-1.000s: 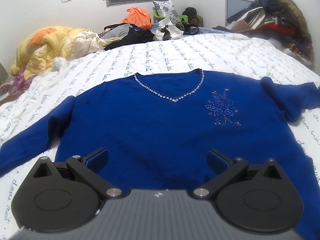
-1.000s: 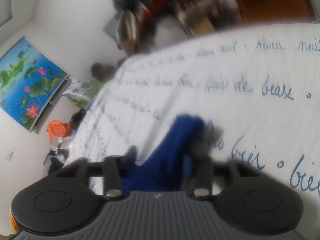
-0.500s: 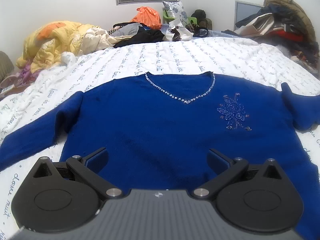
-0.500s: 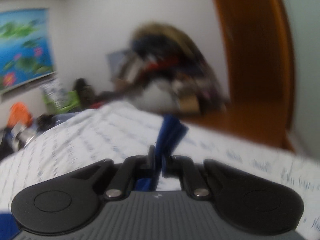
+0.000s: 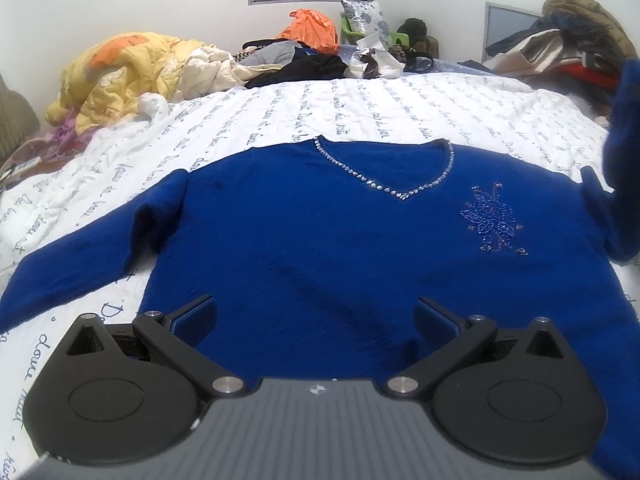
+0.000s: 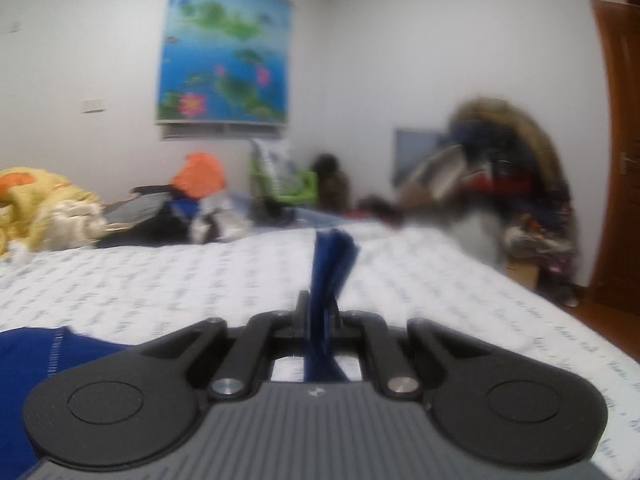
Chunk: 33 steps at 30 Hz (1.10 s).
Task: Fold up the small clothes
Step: 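Lift the held sleeve and fold it across the sweater body, release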
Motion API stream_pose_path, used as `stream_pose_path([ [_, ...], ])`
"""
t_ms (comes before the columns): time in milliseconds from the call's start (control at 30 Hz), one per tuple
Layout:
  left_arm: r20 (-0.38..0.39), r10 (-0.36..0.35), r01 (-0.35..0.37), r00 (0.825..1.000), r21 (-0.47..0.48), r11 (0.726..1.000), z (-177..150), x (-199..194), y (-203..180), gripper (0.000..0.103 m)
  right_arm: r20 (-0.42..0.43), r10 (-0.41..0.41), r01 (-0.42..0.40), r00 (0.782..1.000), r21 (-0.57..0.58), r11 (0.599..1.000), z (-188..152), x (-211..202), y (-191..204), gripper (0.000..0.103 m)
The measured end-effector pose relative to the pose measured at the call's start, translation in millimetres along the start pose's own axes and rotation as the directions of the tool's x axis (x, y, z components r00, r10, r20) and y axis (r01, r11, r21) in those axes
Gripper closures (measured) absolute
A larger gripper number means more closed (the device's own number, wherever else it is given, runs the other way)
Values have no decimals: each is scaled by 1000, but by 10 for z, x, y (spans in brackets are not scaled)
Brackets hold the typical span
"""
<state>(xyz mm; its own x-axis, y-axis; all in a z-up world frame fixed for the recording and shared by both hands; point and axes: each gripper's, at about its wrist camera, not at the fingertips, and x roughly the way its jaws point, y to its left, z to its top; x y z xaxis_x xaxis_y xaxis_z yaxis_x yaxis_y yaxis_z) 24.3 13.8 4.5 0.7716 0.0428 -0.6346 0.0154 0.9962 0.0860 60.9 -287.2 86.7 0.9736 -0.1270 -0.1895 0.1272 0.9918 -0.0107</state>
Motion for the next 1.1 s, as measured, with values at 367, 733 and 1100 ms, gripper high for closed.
stream_pose_path([
  [367, -15, 8, -9, 1000, -36, 999, -30, 25, 116, 0, -113, 220, -228, 969, -63, 972, -20, 65, 1053, 97],
  [733, -16, 36, -37, 999, -86, 996, -61, 13, 313, 0, -225, 335, -352, 915, -37, 935, -163, 354, 1835, 97],
  [1100, -42, 67, -73, 997, -161, 984, -126, 8, 640, 0, -273, 431, -441, 860, 28, 897, -207, 546, 2542, 97],
])
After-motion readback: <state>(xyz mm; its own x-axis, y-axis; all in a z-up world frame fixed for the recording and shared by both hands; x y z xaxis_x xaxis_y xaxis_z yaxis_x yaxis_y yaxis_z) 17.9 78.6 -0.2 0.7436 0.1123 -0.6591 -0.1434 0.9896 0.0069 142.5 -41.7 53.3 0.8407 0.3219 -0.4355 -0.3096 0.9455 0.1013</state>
